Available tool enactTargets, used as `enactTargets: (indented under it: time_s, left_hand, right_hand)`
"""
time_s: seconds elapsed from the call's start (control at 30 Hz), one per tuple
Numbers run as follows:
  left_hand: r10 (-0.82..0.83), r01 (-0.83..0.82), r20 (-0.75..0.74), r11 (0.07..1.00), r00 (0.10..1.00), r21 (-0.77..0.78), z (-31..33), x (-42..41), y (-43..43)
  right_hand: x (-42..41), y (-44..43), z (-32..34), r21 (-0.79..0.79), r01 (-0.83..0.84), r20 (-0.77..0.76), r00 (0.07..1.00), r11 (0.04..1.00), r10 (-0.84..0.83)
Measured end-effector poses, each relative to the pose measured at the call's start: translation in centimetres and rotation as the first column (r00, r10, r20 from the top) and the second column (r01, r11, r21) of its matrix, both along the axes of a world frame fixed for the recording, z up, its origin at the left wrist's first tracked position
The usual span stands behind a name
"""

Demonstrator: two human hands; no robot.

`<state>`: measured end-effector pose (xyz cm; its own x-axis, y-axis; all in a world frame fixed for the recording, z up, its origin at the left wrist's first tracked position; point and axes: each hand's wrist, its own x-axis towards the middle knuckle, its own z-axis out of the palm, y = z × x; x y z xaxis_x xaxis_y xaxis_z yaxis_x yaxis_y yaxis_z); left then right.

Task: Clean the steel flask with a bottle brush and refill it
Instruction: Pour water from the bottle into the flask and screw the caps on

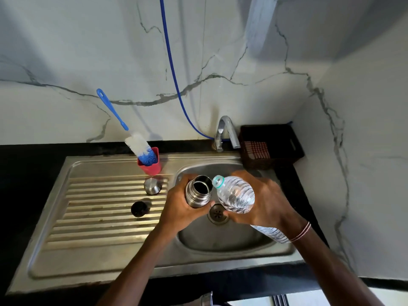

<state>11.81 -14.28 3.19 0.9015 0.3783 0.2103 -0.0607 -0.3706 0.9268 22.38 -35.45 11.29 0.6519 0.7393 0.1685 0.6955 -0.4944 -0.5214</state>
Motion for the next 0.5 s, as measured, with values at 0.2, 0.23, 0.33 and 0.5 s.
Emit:
enactTargets:
  time_s: [0.2,0.23,0.33,0.5]
  left_hand:
    - [-0.026,0.026,-0.027,1.000,0.999,0.004,-0.3,0.3,-0.9]
    - [-0.024,0.025,-0.033,1.000,0.999,0.007,-0.4,0.2,-0.9]
    - [-0.024,0.025,-0.061,0.999,0.998,0.023,-0.7,0.1,-0.9]
    - [-0.034,0.038,-0.085,0.998,0.996,0.044,-1.2,-0.1,-1.1]
  right_hand:
    - [0.6,-0.5,0.3,-0.164,-0.050,0.090,0.994,0.985,0.066]
    - [0.7,-0.6,0.3,-0.189,-0.059,0.101,0.992,0.980,0.079]
    - [1.0,-0.8,0.5,-0.254,-0.086,0.102,0.988,0.963,0.115]
    - [1.6,-0.8,0.6,-0.386,-0.104,0.127,0.978,0.917,0.165]
